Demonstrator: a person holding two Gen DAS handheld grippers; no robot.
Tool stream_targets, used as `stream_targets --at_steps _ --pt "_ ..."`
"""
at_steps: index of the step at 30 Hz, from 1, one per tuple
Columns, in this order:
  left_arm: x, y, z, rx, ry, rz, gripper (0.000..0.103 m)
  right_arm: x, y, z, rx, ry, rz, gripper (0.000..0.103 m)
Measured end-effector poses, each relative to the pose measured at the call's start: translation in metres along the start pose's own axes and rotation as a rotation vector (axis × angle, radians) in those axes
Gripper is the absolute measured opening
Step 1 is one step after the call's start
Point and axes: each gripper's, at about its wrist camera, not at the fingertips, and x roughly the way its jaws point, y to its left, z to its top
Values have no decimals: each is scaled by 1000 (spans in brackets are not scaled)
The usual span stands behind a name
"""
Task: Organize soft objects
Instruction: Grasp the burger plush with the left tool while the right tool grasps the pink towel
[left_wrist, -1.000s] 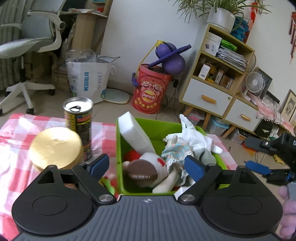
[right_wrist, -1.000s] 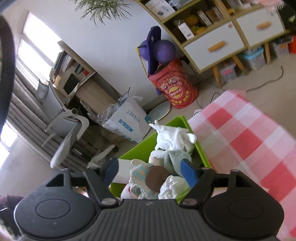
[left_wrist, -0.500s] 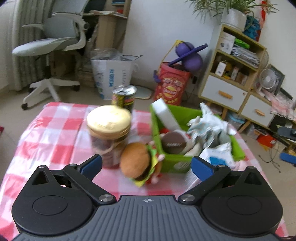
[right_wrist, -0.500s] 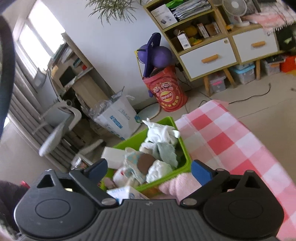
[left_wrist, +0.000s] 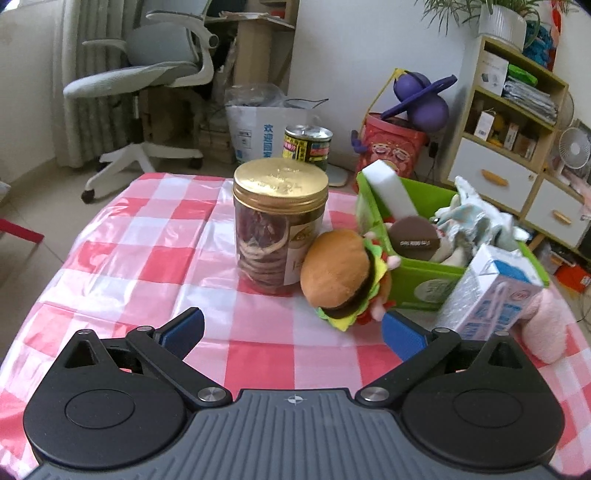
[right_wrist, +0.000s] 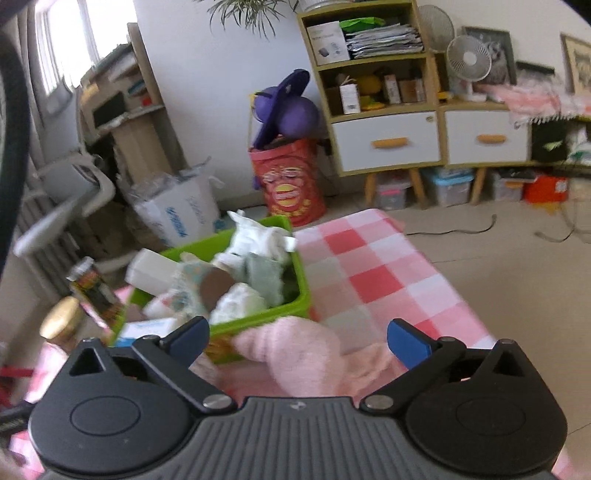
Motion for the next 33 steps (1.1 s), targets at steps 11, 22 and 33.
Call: stream_targets --at_steps 11,22,33 --pt "30 -18 -4 45 -69 -22 98 34 -11 -21 -100 38 -76 83" --pt "52 -47 -11 202 -102 3 96 63 -17 -31 -93 84 -126 83" --pt "62 -61 -13 250 -129 27 90 68 -8 -34 -128 93 -85 79"
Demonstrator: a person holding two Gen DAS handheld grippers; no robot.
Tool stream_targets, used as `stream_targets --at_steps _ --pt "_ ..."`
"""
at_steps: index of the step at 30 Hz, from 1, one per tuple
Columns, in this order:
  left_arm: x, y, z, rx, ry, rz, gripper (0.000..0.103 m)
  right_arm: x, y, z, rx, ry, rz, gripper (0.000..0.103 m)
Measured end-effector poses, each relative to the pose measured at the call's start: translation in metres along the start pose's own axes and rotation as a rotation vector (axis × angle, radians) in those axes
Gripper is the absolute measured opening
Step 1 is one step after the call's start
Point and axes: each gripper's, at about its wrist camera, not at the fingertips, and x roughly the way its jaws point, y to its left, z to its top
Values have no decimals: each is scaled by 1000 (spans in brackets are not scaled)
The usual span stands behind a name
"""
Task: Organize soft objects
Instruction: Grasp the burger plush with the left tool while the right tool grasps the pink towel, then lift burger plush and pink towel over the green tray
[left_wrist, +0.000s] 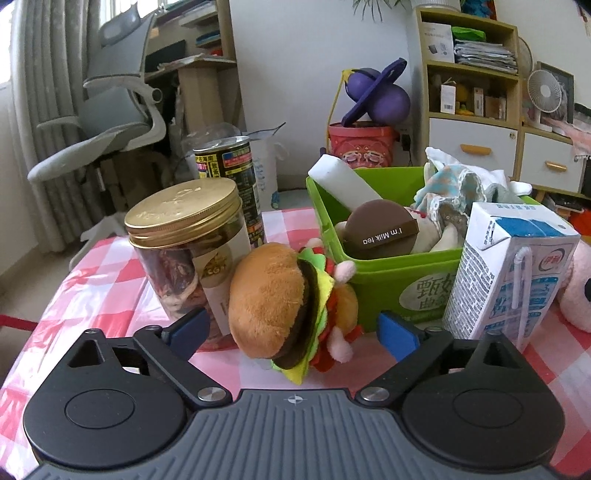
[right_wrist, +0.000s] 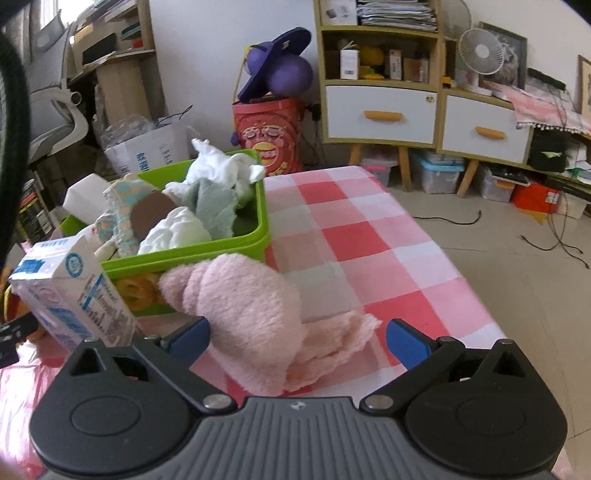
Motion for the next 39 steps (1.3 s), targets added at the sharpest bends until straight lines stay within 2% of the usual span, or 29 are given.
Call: stream_targets --at_steps 3,5,7,8,10,17,27,33,39 --pt "1 2 1 -13 12 1 80 0 4 0 -20 -5 15 73" --pt "1 3 2 -19 18 7 78 -2 5 0 -25 -12 22 67" --pt "0 5 4 -27 24 -9 71 -2 6 1 -24 -7 50 50" --pt "0 6 4 -27 28 -18 69 -2 6 1 -21 -1 73 45" --pt "-2 7 5 -26 33 -21 65 -3 7 1 -20 7 112 26" --pt "-10 21 9 -120 88 -66 59 -6 5 8 14 59 138 24" --pt "-36 36 18 -177 147 -128 56 -19 -22 16 258 205 221 19" --pt "-57 50 26 -267 164 -192 55 -33 -31 15 363 257 285 16" --pt "-74 55 28 -248 166 -217 55 -38 -38 11 447 295 316 16"
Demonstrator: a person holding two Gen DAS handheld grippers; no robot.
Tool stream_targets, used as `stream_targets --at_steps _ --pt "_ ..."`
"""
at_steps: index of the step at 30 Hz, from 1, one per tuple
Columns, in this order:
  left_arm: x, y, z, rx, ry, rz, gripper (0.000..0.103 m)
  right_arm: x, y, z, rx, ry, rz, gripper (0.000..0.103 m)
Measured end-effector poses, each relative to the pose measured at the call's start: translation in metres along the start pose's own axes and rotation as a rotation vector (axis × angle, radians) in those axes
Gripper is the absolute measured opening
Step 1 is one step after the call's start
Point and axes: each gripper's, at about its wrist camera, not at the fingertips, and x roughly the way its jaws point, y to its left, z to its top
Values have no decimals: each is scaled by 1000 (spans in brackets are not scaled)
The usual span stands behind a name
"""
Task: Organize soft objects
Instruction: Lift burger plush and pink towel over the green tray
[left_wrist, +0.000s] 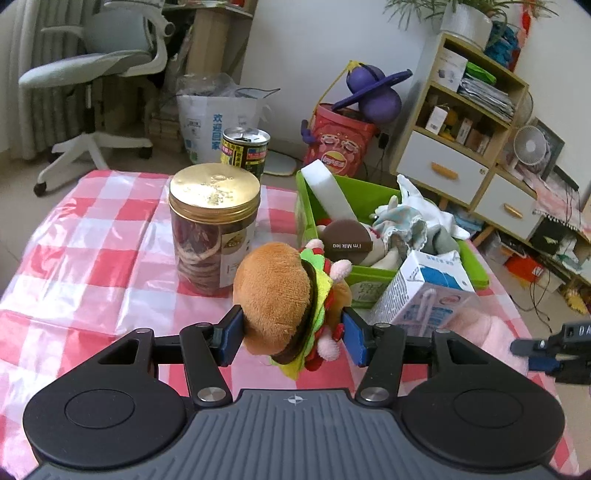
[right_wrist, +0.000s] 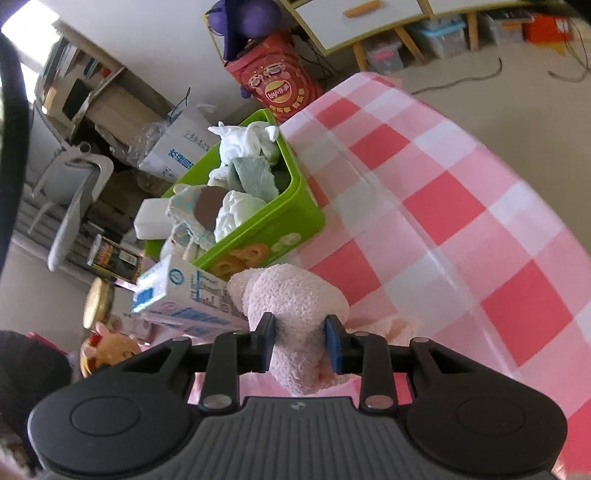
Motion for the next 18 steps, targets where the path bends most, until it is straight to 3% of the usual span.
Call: stream_targets --at_steps 13,18 --pt "-11 -8 13 16 -42 -50 55 -30 -3 19 161 -106 164 16" --pt "-7 -24 34 69 -66 -60 55 -32 6 34 153 -148 182 16"
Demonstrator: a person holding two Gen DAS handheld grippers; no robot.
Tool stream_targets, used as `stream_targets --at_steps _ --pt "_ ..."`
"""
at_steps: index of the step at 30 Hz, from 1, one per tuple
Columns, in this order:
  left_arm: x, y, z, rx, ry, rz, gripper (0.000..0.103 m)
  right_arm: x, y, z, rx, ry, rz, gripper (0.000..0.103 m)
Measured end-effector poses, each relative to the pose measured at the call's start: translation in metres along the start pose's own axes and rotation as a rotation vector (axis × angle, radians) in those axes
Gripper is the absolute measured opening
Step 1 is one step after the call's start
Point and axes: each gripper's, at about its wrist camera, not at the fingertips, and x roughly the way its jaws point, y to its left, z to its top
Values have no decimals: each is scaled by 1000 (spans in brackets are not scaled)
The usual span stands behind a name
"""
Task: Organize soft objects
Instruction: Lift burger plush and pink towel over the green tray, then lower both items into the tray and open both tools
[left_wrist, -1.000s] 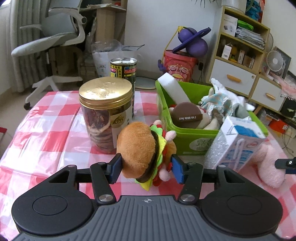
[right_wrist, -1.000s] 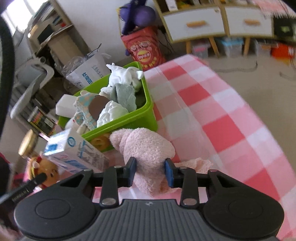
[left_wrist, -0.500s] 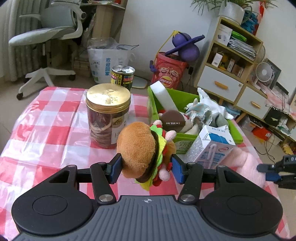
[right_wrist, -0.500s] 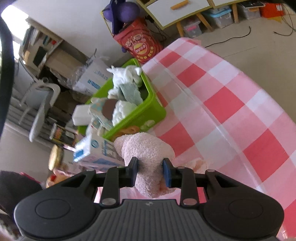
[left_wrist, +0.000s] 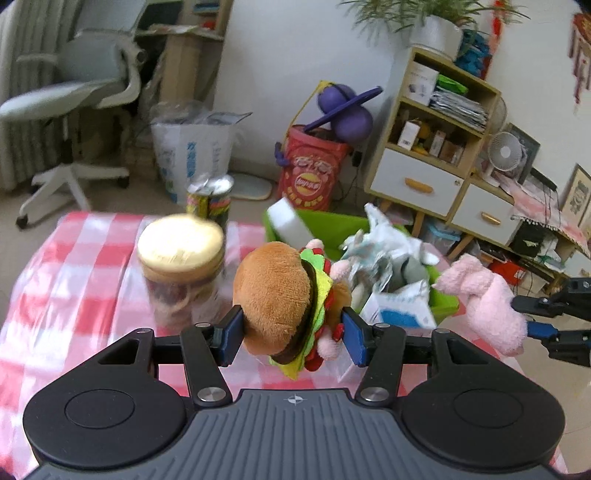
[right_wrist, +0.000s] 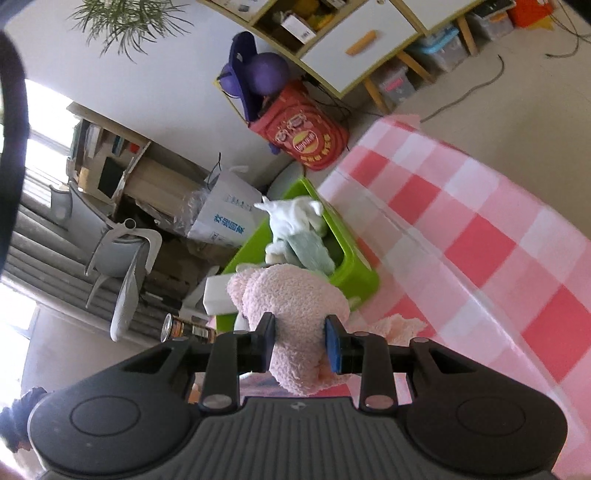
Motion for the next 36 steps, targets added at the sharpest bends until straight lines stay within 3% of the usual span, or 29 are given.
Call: stream_targets --at_steps 4,11,18,27,32,36 --pt "12 -12 21 41 -9 -9 55 14 13 15 -4 -17 -9 16" --pt "51 -21 56 15 7 -58 56 41 44 29 -88 -85 13 16" --pt "101 -36 80 60 21 -110 56 69 44 29 -129 -142 41 16" --pt "173 -50 76 125 66 -88 57 100 36 24 -203 -157 4 16" --pt "197 -53 70 160 130 -66 57 111 20 24 -201 -134 -29 16" --pt "205 -46 70 117 162 -77 58 114 12 23 -192 -122 -40 16"
